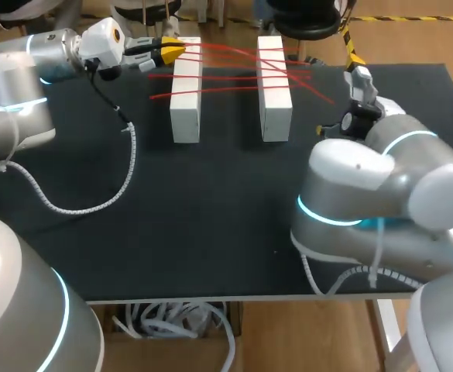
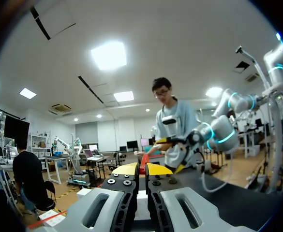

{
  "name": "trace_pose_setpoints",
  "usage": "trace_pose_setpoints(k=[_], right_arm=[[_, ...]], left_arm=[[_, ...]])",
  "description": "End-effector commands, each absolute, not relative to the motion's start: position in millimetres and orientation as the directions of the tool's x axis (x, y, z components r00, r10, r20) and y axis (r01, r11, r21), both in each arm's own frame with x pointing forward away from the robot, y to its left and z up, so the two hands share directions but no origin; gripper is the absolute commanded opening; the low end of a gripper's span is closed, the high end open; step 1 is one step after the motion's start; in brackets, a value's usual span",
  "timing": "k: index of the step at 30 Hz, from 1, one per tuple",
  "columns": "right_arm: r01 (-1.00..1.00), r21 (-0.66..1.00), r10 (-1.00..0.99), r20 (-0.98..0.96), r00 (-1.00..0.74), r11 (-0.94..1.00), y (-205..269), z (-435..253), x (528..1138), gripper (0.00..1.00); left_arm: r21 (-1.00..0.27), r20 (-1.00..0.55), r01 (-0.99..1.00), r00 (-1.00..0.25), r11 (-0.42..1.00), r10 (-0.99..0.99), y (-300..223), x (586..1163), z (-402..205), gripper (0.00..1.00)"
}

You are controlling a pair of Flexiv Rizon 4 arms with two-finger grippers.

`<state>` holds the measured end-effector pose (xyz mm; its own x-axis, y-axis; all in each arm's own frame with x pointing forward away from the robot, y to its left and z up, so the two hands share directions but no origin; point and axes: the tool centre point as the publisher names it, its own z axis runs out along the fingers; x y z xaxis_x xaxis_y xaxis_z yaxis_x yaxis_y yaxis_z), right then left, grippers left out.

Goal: Grab the tape and strap the tape.

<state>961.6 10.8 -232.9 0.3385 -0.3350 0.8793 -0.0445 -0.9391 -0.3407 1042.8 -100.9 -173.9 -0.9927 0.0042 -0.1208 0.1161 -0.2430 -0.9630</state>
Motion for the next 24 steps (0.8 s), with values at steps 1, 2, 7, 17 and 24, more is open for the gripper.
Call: trace_pose_setpoints(k=[1, 2, 7, 17, 24], right_arm=[[-0.076, -0.362, -0.368, 0.887, 0.279, -0.929, 23, -236, 973, 1.0], [-0.079, -0.371, -0.378, 0.885, 0.273, -0.925, 24, -235, 975, 1.0], [-0.086, -0.398, -0.407, 0.88, 0.246, -0.913, 24, -234, 984, 1.0], [-0.127, -0.433, -0.451, 0.869, 0.204, -0.892, 19, -232, 1010, 1.0], [-0.134, -0.447, -0.466, 0.866, 0.184, -0.884, 18, -233, 1023, 1.0]], left_arm=[[-0.962, -0.123, 0.117, -0.992, -0.247, 0.008, -101, 1044, -176, 0.0], [-0.962, -0.123, 0.117, -0.992, -0.247, 0.008, -101, 1044, -176, 0.0], [-0.962, -0.123, 0.117, -0.992, -0.247, 0.008, -101, 1044, -176, 0.0], [-0.962, -0.123, 0.117, -0.992, -0.247, 0.008, -101, 1044, -176, 0.0], [-0.962, -0.123, 0.117, -0.992, -0.247, 0.008, -101, 1044, -176, 0.0]])
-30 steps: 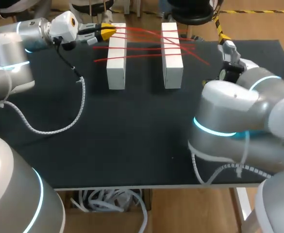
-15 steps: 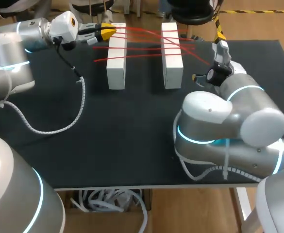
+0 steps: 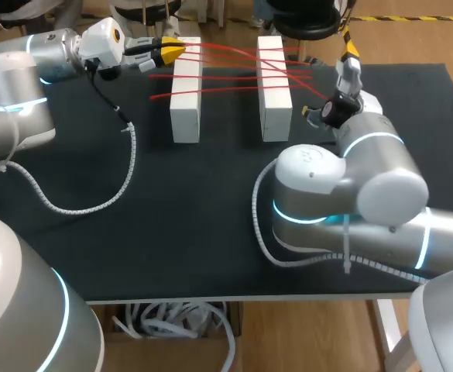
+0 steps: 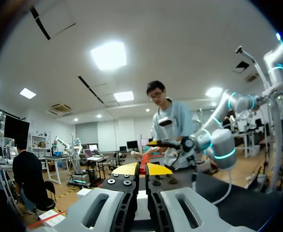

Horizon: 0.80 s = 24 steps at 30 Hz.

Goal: Grab the tape and strap the tape.

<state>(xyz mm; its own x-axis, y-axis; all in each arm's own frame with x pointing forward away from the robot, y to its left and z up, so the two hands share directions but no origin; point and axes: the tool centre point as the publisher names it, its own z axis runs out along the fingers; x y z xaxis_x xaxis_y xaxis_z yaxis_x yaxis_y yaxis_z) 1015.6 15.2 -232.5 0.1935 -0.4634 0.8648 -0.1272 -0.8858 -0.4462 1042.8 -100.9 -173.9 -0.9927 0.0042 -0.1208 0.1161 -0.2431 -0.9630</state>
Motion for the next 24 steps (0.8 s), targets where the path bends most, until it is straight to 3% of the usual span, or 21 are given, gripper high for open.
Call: trace_pose_setpoints(k=[1, 12, 16, 24], right_arm=[[-0.136, -0.449, -0.468, 0.865, 0.182, -0.883, 18, -233, 1027, 1.0], [-0.136, -0.456, -0.474, 0.864, 0.166, -0.879, 21, -236, 1049, 1.0], [-0.136, -0.458, -0.476, 0.864, 0.165, -0.878, 21, -235, 1054, 0.91], [-0.126, -0.464, -0.479, 0.862, 0.167, -0.877, 13, -230, 1057, 0.9]], left_arm=[[-0.962, -0.123, 0.117, -0.992, -0.247, 0.008, -101, 1044, -176, 0.0], [-0.962, -0.123, 0.117, -0.992, -0.247, 0.008, -101, 1044, -176, 0.0], [-0.962, -0.123, 0.117, -0.992, -0.247, 0.008, -101, 1044, -176, 0.0], [-0.962, -0.123, 0.117, -0.992, -0.247, 0.008, -101, 1044, -176, 0.0]])
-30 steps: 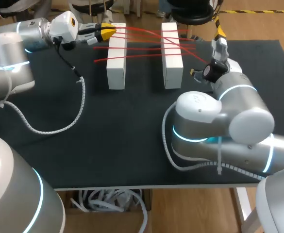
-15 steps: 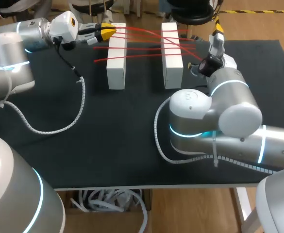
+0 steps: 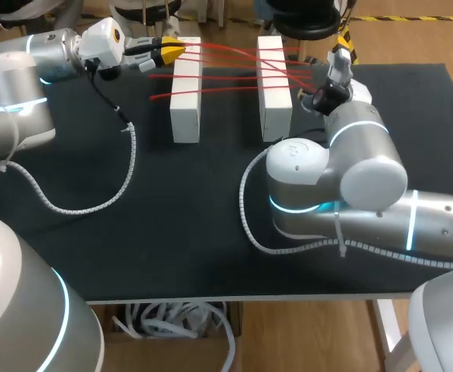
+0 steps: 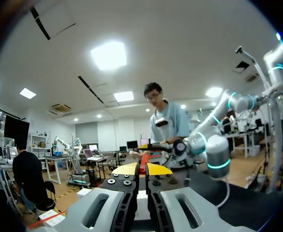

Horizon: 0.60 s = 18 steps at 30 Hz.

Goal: Grab the tape and strap the tape.

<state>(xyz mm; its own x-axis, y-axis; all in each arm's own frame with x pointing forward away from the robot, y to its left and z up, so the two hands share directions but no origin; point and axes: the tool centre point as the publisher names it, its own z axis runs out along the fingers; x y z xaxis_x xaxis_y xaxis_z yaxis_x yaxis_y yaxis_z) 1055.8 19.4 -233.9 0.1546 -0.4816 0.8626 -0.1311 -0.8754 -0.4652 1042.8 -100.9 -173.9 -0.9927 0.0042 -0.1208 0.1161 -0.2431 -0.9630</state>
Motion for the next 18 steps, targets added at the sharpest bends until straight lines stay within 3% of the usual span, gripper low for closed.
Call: trace_pose_setpoints(k=[1, 18], right_arm=[[-0.124, -0.463, -0.479, 0.862, 0.168, -0.878, 11, -230, 1056, 0.91], [-0.105, -0.45, -0.462, 0.866, 0.189, -0.887, -12, -227, 1047, 0.76]], left_arm=[[-0.962, -0.123, 0.117, -0.992, -0.247, 0.008, -101, 1044, -176, 0.0], [-0.962, -0.123, 0.117, -0.992, -0.247, 0.008, -101, 1044, -176, 0.0]])
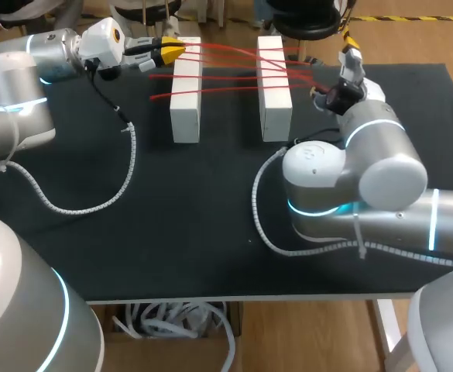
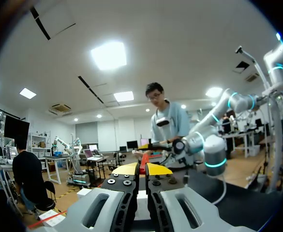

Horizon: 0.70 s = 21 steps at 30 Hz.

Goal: Grab the tape and strap the tape.

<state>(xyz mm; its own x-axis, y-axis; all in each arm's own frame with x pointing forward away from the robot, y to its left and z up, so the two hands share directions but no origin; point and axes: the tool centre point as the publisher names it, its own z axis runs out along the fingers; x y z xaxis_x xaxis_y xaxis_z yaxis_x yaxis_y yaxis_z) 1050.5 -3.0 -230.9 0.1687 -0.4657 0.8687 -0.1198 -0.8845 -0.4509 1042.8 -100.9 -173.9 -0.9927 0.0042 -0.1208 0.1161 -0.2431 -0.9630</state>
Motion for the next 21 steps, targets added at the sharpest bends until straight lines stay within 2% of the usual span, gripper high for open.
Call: trace_pose_setpoints(k=[1, 9, 21], right_arm=[[-0.104, -0.45, -0.462, 0.866, 0.189, -0.887, -13, -227, 1048, 0.75], [-0.105, -0.452, -0.464, 0.865, 0.188, -0.886, -18, -226, 1049, 0.65], [-0.101, -0.441, -0.452, 0.869, 0.198, -0.892, -24, -228, 1043, 0.6]], left_arm=[[-0.962, -0.123, 0.117, -0.992, -0.247, 0.008, -101, 1044, -176, 0.0], [-0.962, -0.123, 0.117, -0.992, -0.247, 0.008, -101, 1044, -176, 0.0], [-0.962, -0.123, 0.117, -0.992, -0.247, 0.008, -101, 1044, -176, 0.0]])
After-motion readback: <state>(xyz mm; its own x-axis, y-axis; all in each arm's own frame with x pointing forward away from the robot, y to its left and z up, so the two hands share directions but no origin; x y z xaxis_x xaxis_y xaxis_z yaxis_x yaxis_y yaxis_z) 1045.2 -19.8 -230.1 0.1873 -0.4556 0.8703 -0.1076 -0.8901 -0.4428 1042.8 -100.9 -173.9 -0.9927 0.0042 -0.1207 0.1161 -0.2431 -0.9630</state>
